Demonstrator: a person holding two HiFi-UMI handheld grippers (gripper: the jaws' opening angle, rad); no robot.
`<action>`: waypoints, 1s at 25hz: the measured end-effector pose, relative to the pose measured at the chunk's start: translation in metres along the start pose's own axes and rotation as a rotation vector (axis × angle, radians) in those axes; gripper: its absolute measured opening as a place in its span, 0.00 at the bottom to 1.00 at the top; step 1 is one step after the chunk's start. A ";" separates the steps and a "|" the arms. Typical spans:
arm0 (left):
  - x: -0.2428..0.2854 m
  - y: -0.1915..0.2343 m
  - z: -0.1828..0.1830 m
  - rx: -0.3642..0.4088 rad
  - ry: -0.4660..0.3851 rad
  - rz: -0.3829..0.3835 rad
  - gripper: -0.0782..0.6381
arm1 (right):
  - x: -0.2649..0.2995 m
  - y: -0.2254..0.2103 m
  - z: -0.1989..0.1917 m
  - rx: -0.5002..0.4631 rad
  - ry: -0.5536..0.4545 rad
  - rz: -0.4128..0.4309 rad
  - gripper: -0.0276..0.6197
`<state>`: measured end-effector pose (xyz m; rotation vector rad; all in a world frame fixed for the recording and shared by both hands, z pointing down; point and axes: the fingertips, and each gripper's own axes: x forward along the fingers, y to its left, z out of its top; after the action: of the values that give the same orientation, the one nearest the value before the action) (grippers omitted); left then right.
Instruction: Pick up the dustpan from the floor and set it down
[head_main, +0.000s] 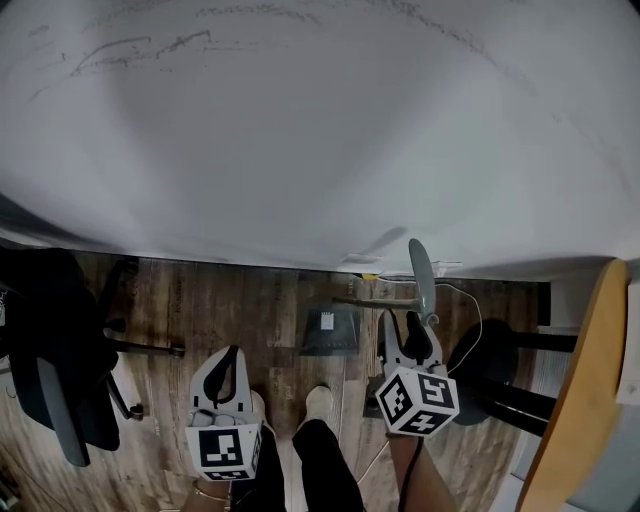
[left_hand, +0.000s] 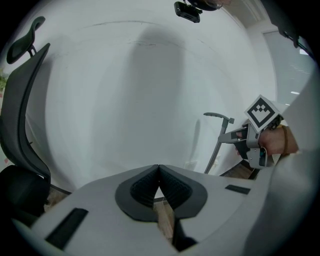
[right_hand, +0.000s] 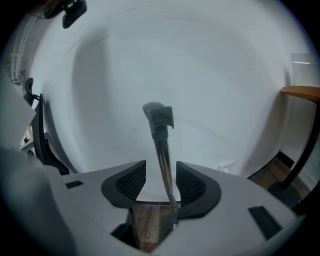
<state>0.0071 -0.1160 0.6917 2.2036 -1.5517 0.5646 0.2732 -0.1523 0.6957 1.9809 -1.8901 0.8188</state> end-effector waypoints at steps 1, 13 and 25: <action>0.000 0.001 0.000 -0.001 -0.001 0.002 0.13 | 0.002 0.000 0.001 -0.008 -0.001 -0.001 0.33; -0.002 0.004 -0.004 -0.019 -0.002 0.010 0.13 | 0.014 -0.001 0.007 -0.035 -0.020 -0.008 0.31; -0.003 0.005 -0.005 -0.018 -0.008 0.018 0.13 | 0.013 -0.006 0.009 -0.039 -0.031 -0.029 0.22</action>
<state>0.0010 -0.1128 0.6948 2.1836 -1.5755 0.5465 0.2811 -0.1673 0.6975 2.0044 -1.8748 0.7414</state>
